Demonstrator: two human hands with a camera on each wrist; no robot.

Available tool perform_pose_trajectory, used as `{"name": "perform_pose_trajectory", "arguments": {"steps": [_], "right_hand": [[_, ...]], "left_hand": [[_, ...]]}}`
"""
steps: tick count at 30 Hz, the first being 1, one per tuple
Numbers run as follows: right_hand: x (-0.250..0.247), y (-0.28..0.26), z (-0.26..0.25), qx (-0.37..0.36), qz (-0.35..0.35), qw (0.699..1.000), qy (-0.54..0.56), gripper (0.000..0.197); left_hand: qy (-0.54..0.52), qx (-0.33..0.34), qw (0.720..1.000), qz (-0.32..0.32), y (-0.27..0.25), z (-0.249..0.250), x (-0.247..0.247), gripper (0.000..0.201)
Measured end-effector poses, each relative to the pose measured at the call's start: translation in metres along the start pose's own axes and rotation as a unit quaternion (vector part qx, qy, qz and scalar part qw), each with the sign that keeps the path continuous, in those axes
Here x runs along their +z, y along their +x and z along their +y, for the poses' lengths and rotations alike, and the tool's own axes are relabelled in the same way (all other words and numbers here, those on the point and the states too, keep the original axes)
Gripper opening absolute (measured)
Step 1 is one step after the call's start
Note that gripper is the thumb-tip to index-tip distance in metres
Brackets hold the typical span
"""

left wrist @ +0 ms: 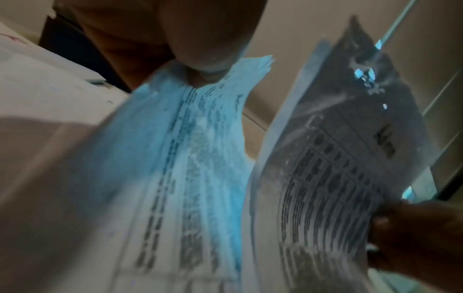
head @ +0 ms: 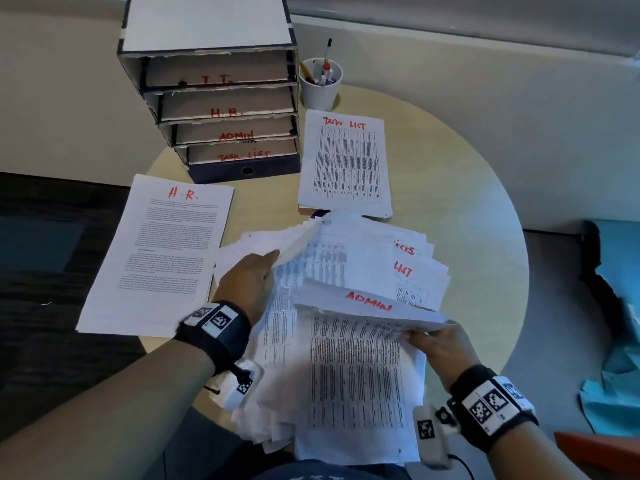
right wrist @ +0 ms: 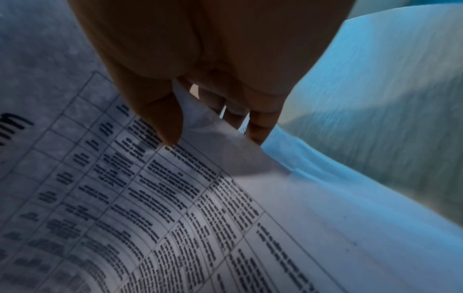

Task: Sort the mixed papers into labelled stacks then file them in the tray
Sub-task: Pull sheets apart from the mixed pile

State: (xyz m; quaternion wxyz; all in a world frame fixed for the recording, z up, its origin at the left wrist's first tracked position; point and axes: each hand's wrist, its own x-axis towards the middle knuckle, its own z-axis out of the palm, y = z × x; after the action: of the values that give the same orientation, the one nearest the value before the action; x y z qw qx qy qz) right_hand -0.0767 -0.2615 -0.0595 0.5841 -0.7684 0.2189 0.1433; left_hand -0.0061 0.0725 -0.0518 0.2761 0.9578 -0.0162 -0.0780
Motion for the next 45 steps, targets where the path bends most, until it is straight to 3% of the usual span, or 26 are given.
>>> {"name": "perform_pose_trajectory", "arguments": {"steps": [2, 3, 5, 7, 9, 10, 11, 13, 14, 15, 18, 22, 25, 27, 29, 30, 31, 32, 33, 35, 37, 39, 42, 43, 45], "right_hand": [[0.0, 0.0, -0.006, -0.024, -0.003, 0.999, 0.037, 0.033], [0.0, 0.0, -0.01, -0.038, -0.005, 0.997, 0.063, 0.041], [0.0, 0.001, -0.014, -0.057, -0.017, 0.995, 0.083, 0.049], [0.004, 0.001, -0.017, -0.07, -0.021, 0.995, 0.065, 0.047], [0.007, -0.001, -0.019, -0.063, 0.005, 0.997, 0.049, 0.029], [0.008, -0.002, -0.019, -0.059, 0.016, 0.997, 0.048, 0.019], [0.008, -0.003, -0.017, -0.053, 0.024, 0.997, 0.055, 0.015], [0.007, -0.004, -0.013, -0.045, 0.026, 0.996, 0.075, 0.016], [0.005, -0.004, -0.009, -0.041, 0.025, 0.996, 0.079, 0.018], [0.005, -0.004, -0.006, -0.037, 0.028, 0.996, 0.076, 0.019], [0.005, -0.004, 0.0, -0.031, 0.047, 0.997, 0.052, 0.019], [0.004, -0.005, 0.002, -0.035, 0.057, 0.997, 0.038, 0.016], [0.001, -0.006, 0.001, -0.043, 0.049, 0.996, 0.056, 0.016], [-0.001, -0.004, 0.004, -0.029, 0.052, 0.996, 0.073, 0.017], [-0.001, -0.002, 0.004, -0.015, 0.046, 0.991, 0.122, 0.013], [0.001, -0.001, 0.001, -0.012, 0.042, 0.988, 0.151, 0.025], [0.003, 0.0, -0.003, -0.004, 0.035, 0.984, 0.176, 0.047], [0.005, 0.001, -0.009, -0.005, 0.025, 0.979, 0.203, 0.061], [0.008, 0.002, -0.017, -0.009, 0.024, 0.975, 0.221, 0.06], [0.011, 0.006, -0.03, -0.004, 0.021, 0.967, 0.252, 0.043], [0.015, 0.011, -0.037, 0.015, 0.011, 0.963, 0.268, 0.056], [0.018, 0.015, -0.035, 0.044, 0.004, 0.972, 0.231, 0.06], [0.025, 0.011, -0.032, 0.042, -0.011, 0.998, 0.044, 0.024], [0.027, 0.009, -0.033, 0.038, -0.007, 0.999, 0.024, 0.017], [0.032, 0.005, -0.036, 0.031, -0.014, 0.997, 0.071, 0.023]], "left_hand": [[-0.125, -0.023, 0.991, 0.043, -0.008, 0.002, -0.004, 0.028], [-0.22, -0.047, 0.974, 0.023, -0.012, 0.005, -0.007, 0.027], [-0.352, -0.081, 0.93, -0.07, -0.021, 0.013, -0.01, 0.03], [-0.354, -0.064, 0.91, -0.207, -0.026, 0.016, -0.012, 0.023], [-0.349, -0.064, 0.881, -0.314, -0.025, 0.015, -0.012, 0.025], [-0.34, -0.079, 0.878, -0.326, -0.022, 0.013, -0.011, 0.029], [-0.321, -0.098, 0.893, -0.299, -0.016, 0.012, -0.009, 0.03], [-0.223, -0.136, 0.949, -0.176, -0.002, 0.015, -0.004, 0.028], [-0.177, -0.155, 0.964, -0.126, 0.004, 0.02, -0.001, 0.033], [-0.143, -0.175, 0.968, -0.105, 0.009, 0.027, 0.002, 0.045], [-0.088, -0.219, 0.963, -0.131, 0.019, 0.042, 0.016, 0.068], [-0.068, -0.234, 0.962, -0.122, 0.026, 0.036, 0.031, 0.056], [-0.126, -0.188, 0.973, -0.041, 0.023, 0.027, 0.033, 0.038], [-0.285, -0.167, 0.944, -0.026, 0.014, 0.028, 0.03, 0.024], [-0.472, -0.194, 0.852, -0.115, 0.001, 0.034, 0.025, 0.031], [-0.523, -0.203, 0.811, -0.166, -0.006, 0.036, 0.024, 0.042], [-0.541, -0.191, 0.794, -0.201, -0.012, 0.036, 0.024, 0.054], [-0.541, -0.165, 0.794, -0.221, -0.017, 0.036, 0.026, 0.059], [-0.53, -0.137, 0.805, -0.226, -0.023, 0.037, 0.026, 0.058], [-0.474, -0.112, 0.85, -0.2, -0.027, 0.04, 0.029, 0.051], [-0.419, -0.118, 0.889, -0.144, -0.025, 0.04, 0.029, 0.041], [-0.429, -0.126, 0.887, -0.114, -0.023, 0.039, 0.027, 0.032], [-0.492, -0.155, 0.85, -0.106, -0.019, 0.038, 0.022, 0.037], [-0.485, -0.162, 0.853, -0.109, -0.018, 0.039, 0.021, 0.037], [-0.403, -0.175, 0.89, -0.124, -0.018, 0.039, 0.018, 0.027]]}}
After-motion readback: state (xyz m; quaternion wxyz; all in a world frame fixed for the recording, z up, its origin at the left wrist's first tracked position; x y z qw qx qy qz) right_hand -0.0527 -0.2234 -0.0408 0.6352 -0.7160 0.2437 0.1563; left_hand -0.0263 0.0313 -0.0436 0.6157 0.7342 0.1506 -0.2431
